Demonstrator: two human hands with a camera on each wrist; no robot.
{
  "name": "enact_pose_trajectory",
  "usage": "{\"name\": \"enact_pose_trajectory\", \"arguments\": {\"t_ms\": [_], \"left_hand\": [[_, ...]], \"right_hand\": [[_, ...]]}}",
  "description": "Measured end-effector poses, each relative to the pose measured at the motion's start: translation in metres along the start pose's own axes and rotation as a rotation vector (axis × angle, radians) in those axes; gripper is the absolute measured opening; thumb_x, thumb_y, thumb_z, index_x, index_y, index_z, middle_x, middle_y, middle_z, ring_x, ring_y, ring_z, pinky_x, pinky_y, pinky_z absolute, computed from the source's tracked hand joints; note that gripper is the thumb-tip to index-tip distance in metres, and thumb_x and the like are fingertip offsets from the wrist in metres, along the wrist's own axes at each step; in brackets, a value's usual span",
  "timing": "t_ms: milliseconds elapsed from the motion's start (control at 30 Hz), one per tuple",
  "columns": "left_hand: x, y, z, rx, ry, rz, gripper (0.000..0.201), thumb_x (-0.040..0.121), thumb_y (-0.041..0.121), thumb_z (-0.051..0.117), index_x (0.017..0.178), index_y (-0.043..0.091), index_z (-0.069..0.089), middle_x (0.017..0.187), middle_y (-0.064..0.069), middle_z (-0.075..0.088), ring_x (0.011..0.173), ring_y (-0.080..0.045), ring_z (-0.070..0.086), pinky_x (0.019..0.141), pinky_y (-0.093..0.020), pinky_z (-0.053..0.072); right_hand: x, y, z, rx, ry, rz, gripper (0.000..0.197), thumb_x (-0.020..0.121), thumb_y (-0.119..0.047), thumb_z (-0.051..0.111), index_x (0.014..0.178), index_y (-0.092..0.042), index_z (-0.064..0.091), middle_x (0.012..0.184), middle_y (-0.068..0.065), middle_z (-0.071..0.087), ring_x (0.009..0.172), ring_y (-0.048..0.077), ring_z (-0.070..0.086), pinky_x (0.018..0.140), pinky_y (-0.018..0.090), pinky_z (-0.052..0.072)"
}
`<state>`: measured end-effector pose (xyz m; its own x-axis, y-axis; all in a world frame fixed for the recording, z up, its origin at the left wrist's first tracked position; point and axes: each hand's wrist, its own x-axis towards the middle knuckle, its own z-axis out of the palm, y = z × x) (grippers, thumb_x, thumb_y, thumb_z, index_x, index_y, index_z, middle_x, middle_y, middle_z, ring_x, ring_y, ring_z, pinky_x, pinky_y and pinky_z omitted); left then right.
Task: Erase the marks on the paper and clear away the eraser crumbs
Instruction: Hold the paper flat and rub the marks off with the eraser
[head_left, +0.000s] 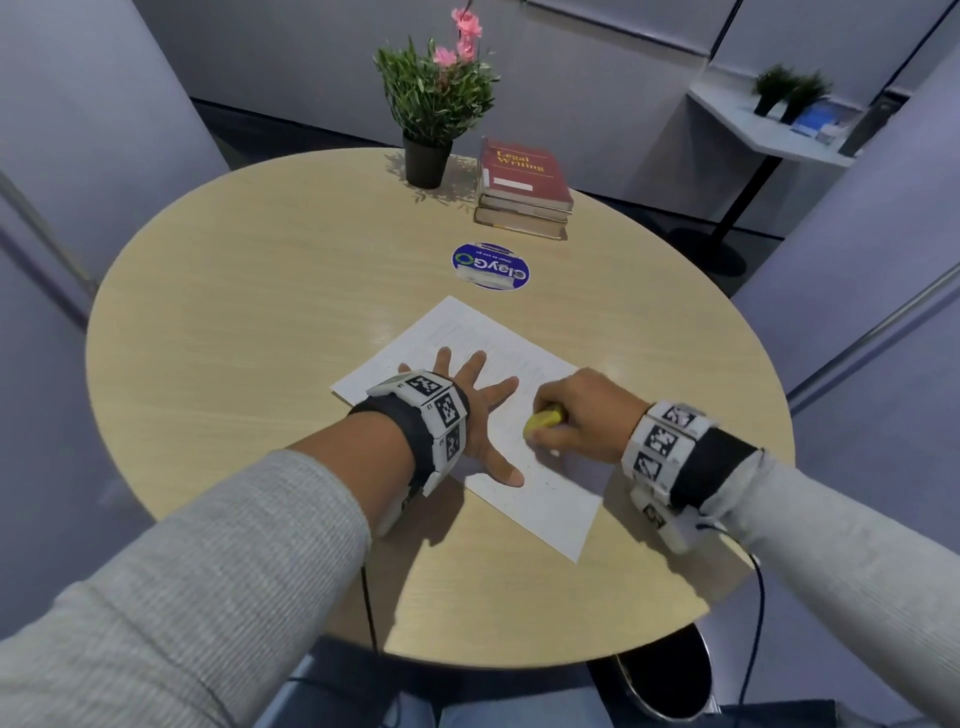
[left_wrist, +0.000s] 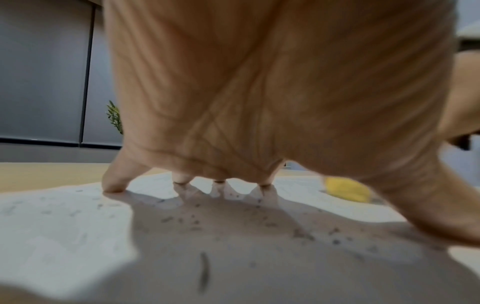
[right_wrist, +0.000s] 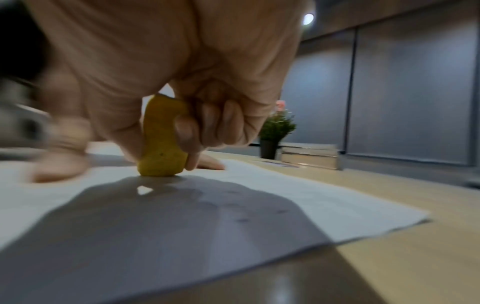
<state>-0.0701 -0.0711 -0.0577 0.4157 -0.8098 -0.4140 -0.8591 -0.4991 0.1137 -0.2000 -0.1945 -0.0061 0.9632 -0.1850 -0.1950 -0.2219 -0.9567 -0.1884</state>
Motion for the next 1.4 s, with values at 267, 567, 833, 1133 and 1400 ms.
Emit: {"name": "enact_pose_trajectory", "arguments": {"t_ms": [267, 567, 833, 1133, 1400], "left_hand": [[0.002, 0.001, 0.002, -0.001, 0.012, -0.016, 0.14, 0.019, 0.103, 0.037, 0.14, 0.057, -0.016, 0.158, 0.008, -0.022, 0.142, -0.041, -0.021, 0.098, -0.079, 0.005], [0.002, -0.001, -0.002, -0.003, -0.044, -0.01, 0.139, 0.022, 0.103, 0.043, 0.139, 0.058, -0.019, 0.157, 0.009, -0.026, 0.142, -0.04, -0.023, 0.1, -0.078, 0.003], [-0.001, -0.001, 0.003, -0.012, 0.014, 0.0, 0.137, 0.026, 0.101, 0.045, 0.141, 0.056, -0.014, 0.158, 0.007, -0.022, 0.142, -0.041, -0.022, 0.099, -0.078, 0.002], [-0.001, 0.002, -0.002, 0.0, -0.022, -0.01, 0.138, 0.027, 0.101, 0.046, 0.141, 0.055, -0.017, 0.158, 0.007, -0.024, 0.142, -0.041, -0.022, 0.1, -0.078, 0.003], [-0.002, 0.001, -0.005, -0.013, -0.051, -0.012, 0.136, 0.032, 0.098, 0.051, 0.142, 0.055, -0.017, 0.157, 0.007, -0.025, 0.142, -0.04, -0.024, 0.099, -0.078, 0.003]], "right_hand": [[-0.003, 0.016, -0.002, 0.024, 0.064, 0.071, 0.023, 0.081, -0.034, 0.067, 0.087, -0.011, 0.067, 0.073, 0.003, 0.065, 0.07, 0.021, 0.059, 0.067, 0.031, 0.047], [-0.002, 0.019, -0.005, 0.05, 0.074, 0.082, 0.019, 0.079, -0.029, 0.066, 0.081, -0.01, 0.068, 0.072, 0.004, 0.068, 0.068, 0.022, 0.06, 0.069, 0.037, 0.052], [0.01, 0.015, -0.009, 0.031, 0.044, 0.048, 0.022, 0.082, -0.033, 0.066, 0.086, -0.011, 0.068, 0.074, 0.003, 0.066, 0.071, 0.022, 0.06, 0.066, 0.031, 0.048], [0.012, 0.011, -0.006, 0.03, 0.03, 0.037, 0.022, 0.081, -0.034, 0.066, 0.085, -0.012, 0.068, 0.072, 0.001, 0.065, 0.068, 0.019, 0.057, 0.067, 0.031, 0.048], [0.008, -0.006, 0.005, 0.031, -0.026, -0.041, 0.022, 0.08, -0.034, 0.065, 0.086, -0.013, 0.068, 0.073, 0.002, 0.068, 0.067, 0.018, 0.059, 0.066, 0.03, 0.049]]}}
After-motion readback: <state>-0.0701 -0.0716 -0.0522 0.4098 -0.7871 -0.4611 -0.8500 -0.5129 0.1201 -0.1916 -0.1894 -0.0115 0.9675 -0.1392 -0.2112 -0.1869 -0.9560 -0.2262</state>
